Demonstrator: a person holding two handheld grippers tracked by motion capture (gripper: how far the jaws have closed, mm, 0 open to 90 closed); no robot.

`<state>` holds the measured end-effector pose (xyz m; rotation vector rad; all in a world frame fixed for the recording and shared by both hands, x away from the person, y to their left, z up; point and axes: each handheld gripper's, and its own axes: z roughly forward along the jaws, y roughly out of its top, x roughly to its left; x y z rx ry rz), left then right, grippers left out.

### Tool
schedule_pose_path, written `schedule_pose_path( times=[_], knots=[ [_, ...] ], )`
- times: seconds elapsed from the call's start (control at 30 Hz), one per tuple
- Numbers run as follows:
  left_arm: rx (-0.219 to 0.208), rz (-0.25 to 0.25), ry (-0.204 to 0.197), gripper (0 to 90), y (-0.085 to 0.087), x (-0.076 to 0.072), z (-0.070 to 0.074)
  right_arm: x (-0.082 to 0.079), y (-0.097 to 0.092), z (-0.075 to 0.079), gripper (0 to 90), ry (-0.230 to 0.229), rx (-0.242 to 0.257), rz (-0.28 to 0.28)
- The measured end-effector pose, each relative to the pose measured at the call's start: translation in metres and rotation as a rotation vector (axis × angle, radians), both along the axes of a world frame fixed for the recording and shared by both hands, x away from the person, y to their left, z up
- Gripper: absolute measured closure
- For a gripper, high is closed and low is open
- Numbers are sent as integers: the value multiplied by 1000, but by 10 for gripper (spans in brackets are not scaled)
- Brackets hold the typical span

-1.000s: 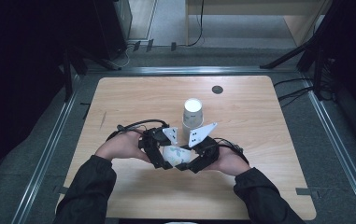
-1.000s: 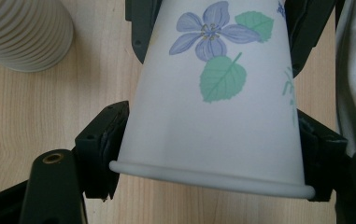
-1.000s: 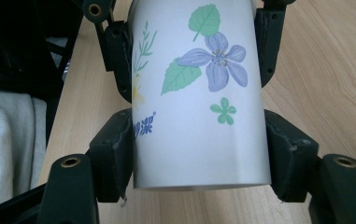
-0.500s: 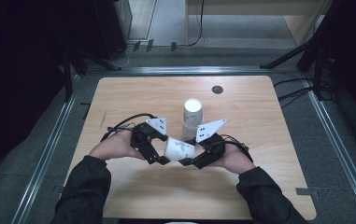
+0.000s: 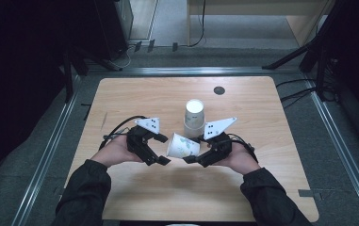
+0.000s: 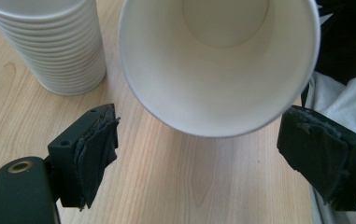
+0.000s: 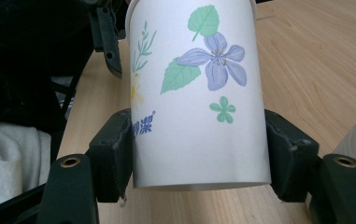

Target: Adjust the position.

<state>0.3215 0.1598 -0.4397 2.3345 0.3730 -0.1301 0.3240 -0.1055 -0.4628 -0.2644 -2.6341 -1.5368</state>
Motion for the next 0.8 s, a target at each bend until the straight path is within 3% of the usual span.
schedule_pose_path(
  times=[0.17,0.43,0.7,0.8],
  knots=[
    [-61,3,30,128,-5,0,-2,-1,-1,1,342,-8,16,-3],
    [-156,28,36,129,-6,2,1,-1,0,0,343,16,27,8],
    [-152,18,42,149,-11,2,0,-1,4,-3,342,36,35,20],
    [-156,17,33,206,-10,2,0,-1,4,-3,342,44,35,25]
  ],
)
